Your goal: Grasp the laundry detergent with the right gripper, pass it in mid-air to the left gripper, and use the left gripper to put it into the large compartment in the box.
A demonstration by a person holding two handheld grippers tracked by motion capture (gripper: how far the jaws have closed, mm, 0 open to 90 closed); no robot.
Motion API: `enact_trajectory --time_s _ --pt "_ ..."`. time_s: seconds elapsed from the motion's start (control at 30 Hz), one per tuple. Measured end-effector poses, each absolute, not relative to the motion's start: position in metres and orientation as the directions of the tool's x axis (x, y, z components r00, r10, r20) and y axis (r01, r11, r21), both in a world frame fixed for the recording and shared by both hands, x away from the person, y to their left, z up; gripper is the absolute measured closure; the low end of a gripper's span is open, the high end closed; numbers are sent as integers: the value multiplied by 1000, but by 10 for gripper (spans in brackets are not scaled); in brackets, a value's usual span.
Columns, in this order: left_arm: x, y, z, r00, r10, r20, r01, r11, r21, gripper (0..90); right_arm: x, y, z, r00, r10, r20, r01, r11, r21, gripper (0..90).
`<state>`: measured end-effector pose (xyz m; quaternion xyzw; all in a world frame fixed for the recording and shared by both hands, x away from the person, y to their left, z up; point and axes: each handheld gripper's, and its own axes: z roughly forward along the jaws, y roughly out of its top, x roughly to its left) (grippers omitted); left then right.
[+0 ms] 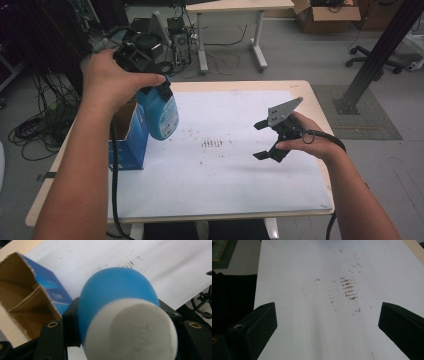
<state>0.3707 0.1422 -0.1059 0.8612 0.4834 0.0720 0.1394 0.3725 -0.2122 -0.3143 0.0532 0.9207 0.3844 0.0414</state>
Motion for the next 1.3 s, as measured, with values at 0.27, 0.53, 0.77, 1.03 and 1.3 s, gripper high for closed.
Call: enact_trajectory --time_s 0.27,0.53,0.77,1.03,1.3 --pt "373 170 -81 443 897 0 848 -419 325 370 376 -215 -310 -992 121 -28 69 727 684 21" --pt "376 194 -70 339 941 21 886 -327 328 371 377 -213 -313 -993 110 -30 63 744 665 25" --pt "378 217 -66 261 965 10 912 -250 326 370 379 -212 -317 -993 114 -19 74 751 656 25" --pt "383 240 -72 202 979 14 930 -197 311 370 382 -215 -318 -992 125 -14 87 762 642 25" --pt "391 252 -93 146 988 39 942 -151 300 370 381 -218 -321 -991 132 -13 92 758 645 25"
